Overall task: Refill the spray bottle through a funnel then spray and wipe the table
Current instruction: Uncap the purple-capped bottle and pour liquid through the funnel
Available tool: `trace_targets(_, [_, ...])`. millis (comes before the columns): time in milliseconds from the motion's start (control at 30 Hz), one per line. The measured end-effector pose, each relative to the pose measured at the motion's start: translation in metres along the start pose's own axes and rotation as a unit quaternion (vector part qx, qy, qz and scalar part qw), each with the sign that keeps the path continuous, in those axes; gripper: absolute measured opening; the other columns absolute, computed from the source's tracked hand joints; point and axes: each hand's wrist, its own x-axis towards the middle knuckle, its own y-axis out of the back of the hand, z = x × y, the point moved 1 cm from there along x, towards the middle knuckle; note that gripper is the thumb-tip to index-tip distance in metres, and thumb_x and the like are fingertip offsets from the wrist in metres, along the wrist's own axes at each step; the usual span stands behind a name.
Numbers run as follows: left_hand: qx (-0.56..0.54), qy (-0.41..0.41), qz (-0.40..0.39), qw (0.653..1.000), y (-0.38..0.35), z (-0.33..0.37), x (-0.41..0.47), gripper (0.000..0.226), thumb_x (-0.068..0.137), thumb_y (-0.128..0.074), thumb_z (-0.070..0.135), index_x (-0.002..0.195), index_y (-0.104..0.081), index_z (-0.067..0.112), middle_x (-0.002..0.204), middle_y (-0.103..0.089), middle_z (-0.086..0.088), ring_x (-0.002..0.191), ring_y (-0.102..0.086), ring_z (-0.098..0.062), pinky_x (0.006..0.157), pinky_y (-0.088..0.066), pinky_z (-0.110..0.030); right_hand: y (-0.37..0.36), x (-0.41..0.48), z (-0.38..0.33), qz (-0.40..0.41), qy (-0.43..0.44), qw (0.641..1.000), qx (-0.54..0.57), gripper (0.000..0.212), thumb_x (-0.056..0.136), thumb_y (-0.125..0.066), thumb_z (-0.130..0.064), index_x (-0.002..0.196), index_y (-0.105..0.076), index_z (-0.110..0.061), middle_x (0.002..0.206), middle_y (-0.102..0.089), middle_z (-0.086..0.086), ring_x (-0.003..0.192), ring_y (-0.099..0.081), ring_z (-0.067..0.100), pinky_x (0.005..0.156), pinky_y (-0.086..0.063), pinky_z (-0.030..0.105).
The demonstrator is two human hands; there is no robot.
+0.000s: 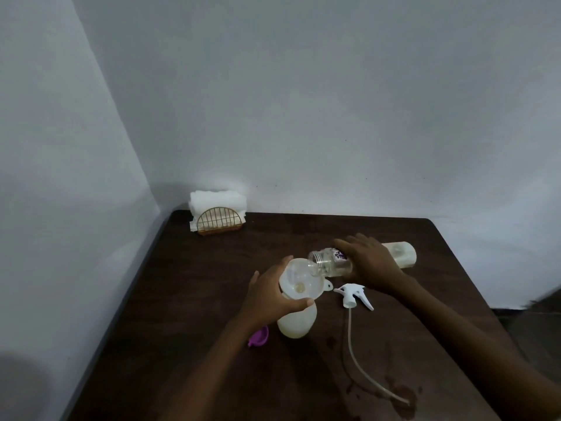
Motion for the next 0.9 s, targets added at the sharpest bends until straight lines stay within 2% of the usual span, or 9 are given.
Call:
trace_targets(167, [0.002,-0.002,0.002,1.000,0.0009,0.0020,0.0001,0.094,0.061,-0.065,0.063,0.141,-0.026,0.032,0.141,-0.042,0.014,0.131,-0.037,-0.008,0.115,-0.006,-0.051,-0.0020,-0.0005,0.0010,0.017,0.001,1.000,-0.004,0.049,0.055,-0.081,-0.031,0.098,-0.062,-0.018,0.086,-0.064,0.003,0.079,-0.058,0.027,0.064,-0.044,0.035])
trace_targets(467, [-0.001,-0.012,0.006,1.000,0.0021,0.0050,-0.0018,0.089,0.064,-0.068,0.059,0.139,-0.029,0.033,0.137,-0.044,0.016,0.129,-0.039,-0.007,0.114,-0.007,-0.050,0.0007,-0.0002,0.0010,0.045,0.009,0.999,-0.017,0.049,0.046,-0.085,-0.027,0.088,-0.064,-0.016,0.075,-0.062,0.002,0.068,-0.058,0.027,0.057,-0.042,0.032])
trace_targets(533, [-0.001,-0.012,0.008,1.000,0.0017,0.0044,-0.0015,0.087,0.068,-0.071,0.054,0.140,-0.028,0.032,0.138,-0.044,0.015,0.129,-0.039,-0.008,0.114,-0.007,-0.051,0.0010,0.0000,0.0011,0.040,0.007,0.999,-0.013,0.048,0.050,-0.083,-0.027,0.092,-0.064,-0.016,0.079,-0.063,0.003,0.072,-0.058,0.027,0.060,-0.043,0.034])
trace_targets(633, [0.000,-0.008,0.007,1.000,0.0012,0.0022,-0.0014,0.091,0.065,-0.070,0.058,0.141,-0.027,0.031,0.140,-0.043,0.014,0.130,-0.038,-0.008,0.115,-0.007,-0.051,0.0016,0.0007,0.0015,0.030,0.000,0.999,-0.019,0.047,0.058,-0.079,-0.027,0.100,-0.063,-0.016,0.089,-0.064,0.003,0.082,-0.057,0.026,0.067,-0.042,0.035])
trace_targets(800, [0.001,-0.010,0.014,1.000,0.0023,0.0063,-0.0029,0.085,0.070,-0.073,0.050,0.140,-0.028,0.032,0.140,-0.043,0.014,0.130,-0.037,-0.008,0.114,-0.006,-0.048,0.0012,0.0003,0.0032,0.031,0.003,0.999,-0.023,0.052,0.054,-0.082,-0.028,0.101,-0.064,-0.016,0.087,-0.064,0.004,0.080,-0.058,0.027,0.065,-0.042,0.035])
trace_targets(900, [-0.001,-0.007,0.011,1.000,0.0016,0.0040,-0.0020,0.090,0.068,-0.072,0.055,0.141,-0.026,0.031,0.141,-0.042,0.013,0.131,-0.037,-0.008,0.115,-0.006,-0.050,0.0014,0.0000,0.0041,0.037,0.009,0.999,-0.034,0.052,0.054,-0.082,-0.030,0.101,-0.063,-0.017,0.084,-0.063,0.003,0.078,-0.057,0.026,0.063,-0.039,0.033])
